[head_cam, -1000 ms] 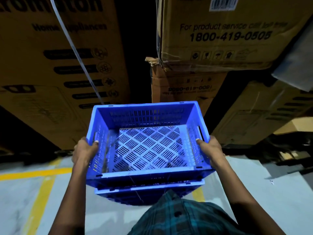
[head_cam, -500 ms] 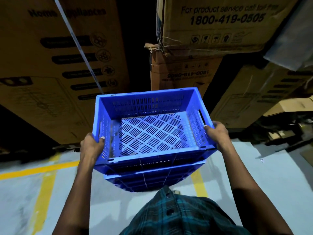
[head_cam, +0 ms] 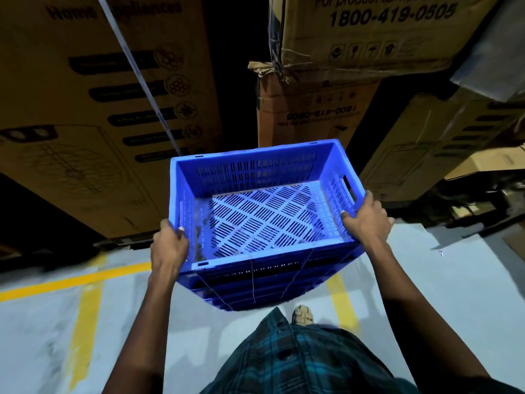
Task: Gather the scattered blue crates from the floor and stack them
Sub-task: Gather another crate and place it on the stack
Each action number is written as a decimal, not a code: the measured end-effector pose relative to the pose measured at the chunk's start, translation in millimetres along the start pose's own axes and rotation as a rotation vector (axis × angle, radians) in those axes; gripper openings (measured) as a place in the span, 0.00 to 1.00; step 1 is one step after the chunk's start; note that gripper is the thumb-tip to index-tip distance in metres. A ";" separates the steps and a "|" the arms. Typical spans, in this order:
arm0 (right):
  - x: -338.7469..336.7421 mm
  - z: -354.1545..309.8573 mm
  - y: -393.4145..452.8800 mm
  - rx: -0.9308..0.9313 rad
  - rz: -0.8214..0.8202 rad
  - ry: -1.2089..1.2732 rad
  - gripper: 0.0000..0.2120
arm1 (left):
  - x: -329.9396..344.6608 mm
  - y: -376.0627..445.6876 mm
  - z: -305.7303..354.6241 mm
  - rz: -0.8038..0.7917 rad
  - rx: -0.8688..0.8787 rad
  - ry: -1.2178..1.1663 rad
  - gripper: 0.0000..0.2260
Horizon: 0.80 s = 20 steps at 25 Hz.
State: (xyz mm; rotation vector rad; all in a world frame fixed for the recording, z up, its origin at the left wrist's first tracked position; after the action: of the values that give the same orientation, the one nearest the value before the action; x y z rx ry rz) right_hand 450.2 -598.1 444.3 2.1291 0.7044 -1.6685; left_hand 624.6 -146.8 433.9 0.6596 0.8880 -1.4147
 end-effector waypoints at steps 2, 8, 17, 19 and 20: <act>1.1 -2.8 -3.3 -0.019 0.061 -0.063 0.40 | -1.6 -0.5 0.7 0.014 0.003 0.004 0.10; -5.0 -3.5 -10.7 0.014 0.123 0.048 0.34 | -17.1 -22.6 29.7 0.219 0.287 0.157 0.15; -0.9 20.8 -48.9 0.115 0.094 0.185 0.34 | 4.9 -51.9 56.6 -0.239 0.779 0.173 0.39; 2.0 24.1 -55.8 0.076 0.088 0.296 0.34 | 2.2 -55.5 66.8 -0.250 0.830 0.168 0.35; 3.5 25.4 -56.0 0.078 0.089 0.343 0.33 | 2.1 -57.6 72.8 -0.250 0.865 0.186 0.33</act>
State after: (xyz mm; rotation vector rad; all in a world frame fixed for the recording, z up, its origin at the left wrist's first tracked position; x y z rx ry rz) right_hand 398.4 -565.7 436.5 2.4951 0.6345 -1.3183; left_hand 576.8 -213.1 478.0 1.3764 0.4703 -1.9960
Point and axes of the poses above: each hand's wrist, its own y-axis towards the middle knuckle, its own x-axis out of the palm, z = x × y, the point moved 7 cm from there along y, towards the middle knuckle, and after that the axes turned 3 degrees about z, right-handed, at the moved point
